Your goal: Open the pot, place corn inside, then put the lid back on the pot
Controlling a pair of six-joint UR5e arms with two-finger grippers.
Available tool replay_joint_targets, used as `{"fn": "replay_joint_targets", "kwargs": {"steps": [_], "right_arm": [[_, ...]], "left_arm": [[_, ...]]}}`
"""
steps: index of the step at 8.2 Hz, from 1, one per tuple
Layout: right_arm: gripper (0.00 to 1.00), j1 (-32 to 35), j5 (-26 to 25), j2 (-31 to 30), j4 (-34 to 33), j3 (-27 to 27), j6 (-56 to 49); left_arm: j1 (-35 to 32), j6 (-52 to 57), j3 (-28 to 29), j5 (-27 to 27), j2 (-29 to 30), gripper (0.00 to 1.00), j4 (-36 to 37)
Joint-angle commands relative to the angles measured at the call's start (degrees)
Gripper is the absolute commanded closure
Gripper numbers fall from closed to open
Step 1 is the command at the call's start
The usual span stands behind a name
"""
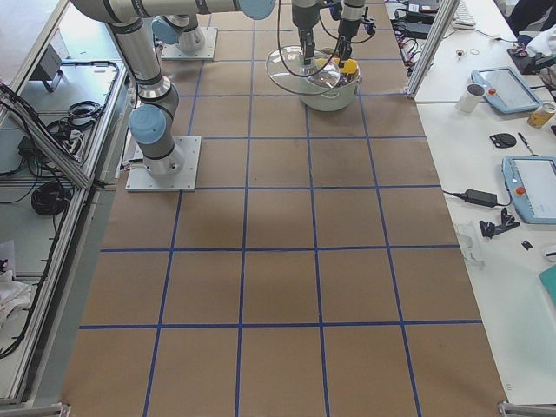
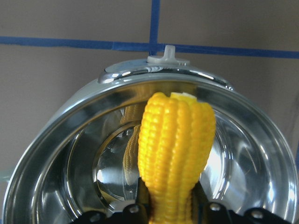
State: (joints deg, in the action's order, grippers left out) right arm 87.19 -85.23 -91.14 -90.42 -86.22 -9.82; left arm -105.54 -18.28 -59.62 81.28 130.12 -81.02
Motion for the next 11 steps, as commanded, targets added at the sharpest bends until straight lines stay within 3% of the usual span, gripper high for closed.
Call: {"fn": "replay_joint_targets", "kwargs": {"steps": [1,3,6,7,11], "right_arm": [[0.75,0.0,0.0,0.0,0.0,0.0,0.0],[0.75,0.0,0.0,0.0,0.0,0.0,-0.1],[0.75,0.0,0.1,0.0,0.1,0.0,0.0],[0.75,0.0,0.1,0.0,0.0,0.0,0.0],[0.76,0.1,0.0,0.1,-0.5,0.1,0.8]], "left_arm": [[-0.1,-0.1,-0.2,-0.7,0.1,0.86,5.7],[-0.2,-0.3,-0.8,-2.3,0.1,0.44,6.5],[-0.4,-0.2,-1.2,-2.0,-0.3,0.33,5.9],[-0.4,-0.1,-1.2,-1.8,-0.7,0.16,4.4],[-0.5,0.8,-1.0,-1.8,-3.8,0.04,-1.6]]}}
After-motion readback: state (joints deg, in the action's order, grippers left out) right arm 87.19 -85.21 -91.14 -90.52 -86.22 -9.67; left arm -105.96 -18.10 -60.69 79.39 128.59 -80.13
